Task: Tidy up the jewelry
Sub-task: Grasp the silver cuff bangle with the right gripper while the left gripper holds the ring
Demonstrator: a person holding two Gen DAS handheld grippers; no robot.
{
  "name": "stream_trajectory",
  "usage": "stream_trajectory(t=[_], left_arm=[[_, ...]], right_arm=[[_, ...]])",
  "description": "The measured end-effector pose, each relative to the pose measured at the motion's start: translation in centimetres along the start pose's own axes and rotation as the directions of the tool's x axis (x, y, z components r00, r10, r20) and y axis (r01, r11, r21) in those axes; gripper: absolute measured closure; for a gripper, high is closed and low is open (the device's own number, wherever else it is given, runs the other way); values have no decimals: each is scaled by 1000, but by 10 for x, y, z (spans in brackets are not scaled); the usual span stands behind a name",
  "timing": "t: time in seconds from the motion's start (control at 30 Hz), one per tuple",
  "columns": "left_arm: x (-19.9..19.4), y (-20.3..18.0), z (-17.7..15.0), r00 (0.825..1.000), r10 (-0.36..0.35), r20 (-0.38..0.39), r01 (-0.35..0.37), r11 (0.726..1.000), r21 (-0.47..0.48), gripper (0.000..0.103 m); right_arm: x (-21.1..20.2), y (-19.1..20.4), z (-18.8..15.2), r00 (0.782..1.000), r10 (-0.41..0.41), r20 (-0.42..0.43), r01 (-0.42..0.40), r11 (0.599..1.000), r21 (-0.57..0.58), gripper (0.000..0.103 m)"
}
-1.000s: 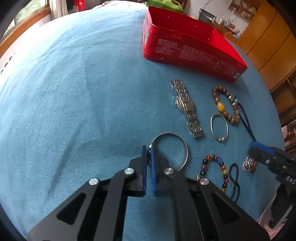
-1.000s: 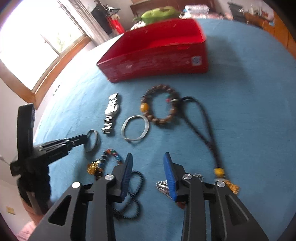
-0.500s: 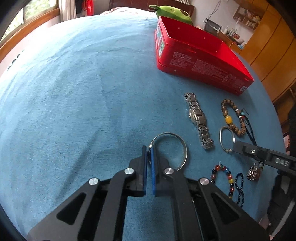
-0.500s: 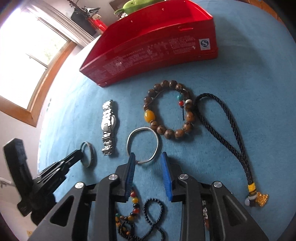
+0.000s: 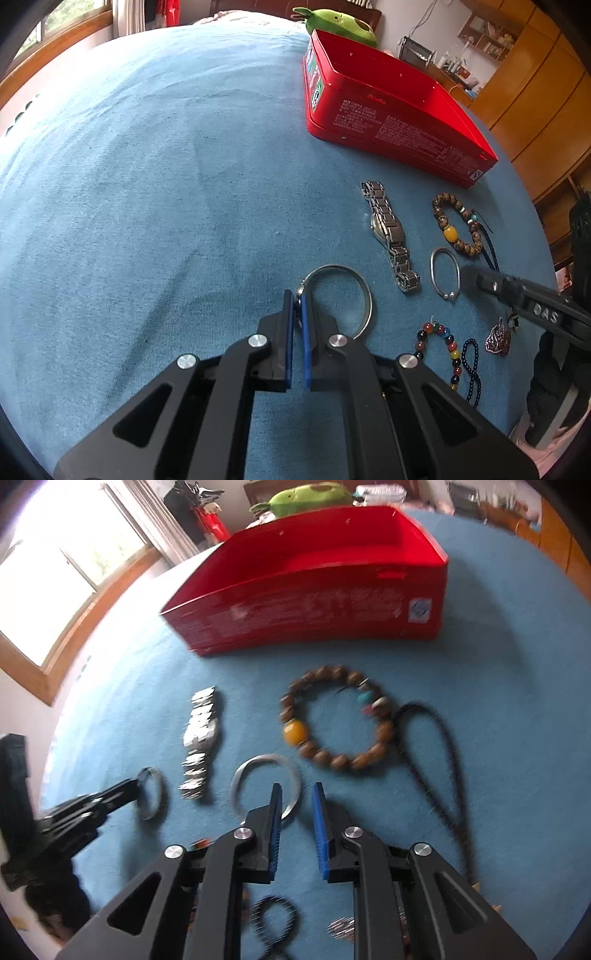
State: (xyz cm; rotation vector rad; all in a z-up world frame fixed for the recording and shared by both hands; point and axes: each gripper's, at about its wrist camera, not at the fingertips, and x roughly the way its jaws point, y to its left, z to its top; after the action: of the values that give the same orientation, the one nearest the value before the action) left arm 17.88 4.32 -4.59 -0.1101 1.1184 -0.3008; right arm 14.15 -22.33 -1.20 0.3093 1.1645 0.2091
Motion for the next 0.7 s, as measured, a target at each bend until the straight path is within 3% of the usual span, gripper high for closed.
stream_trajectory(t=[0.3, 0.47, 0.57, 0.7], left_arm=[[1, -1, -2, 1000, 9, 3, -9, 1000, 8, 99], [2, -3, -2, 1000, 17, 5, -17, 1000, 13, 99], [2, -3, -2, 1000, 12, 5, -12, 1000, 11, 99], [3, -2, -2, 1000, 8, 5, -8, 1000, 12, 99]], right_arm=[[2, -3, -2, 1000, 21, -19, -20, 999, 42, 83], [14, 16, 12, 998, -51, 21, 52, 996, -74, 86], [17, 22, 21, 999, -21, 34, 24, 994, -108, 87], [14, 20, 19, 1000, -9, 27, 11, 998, -68, 86]])
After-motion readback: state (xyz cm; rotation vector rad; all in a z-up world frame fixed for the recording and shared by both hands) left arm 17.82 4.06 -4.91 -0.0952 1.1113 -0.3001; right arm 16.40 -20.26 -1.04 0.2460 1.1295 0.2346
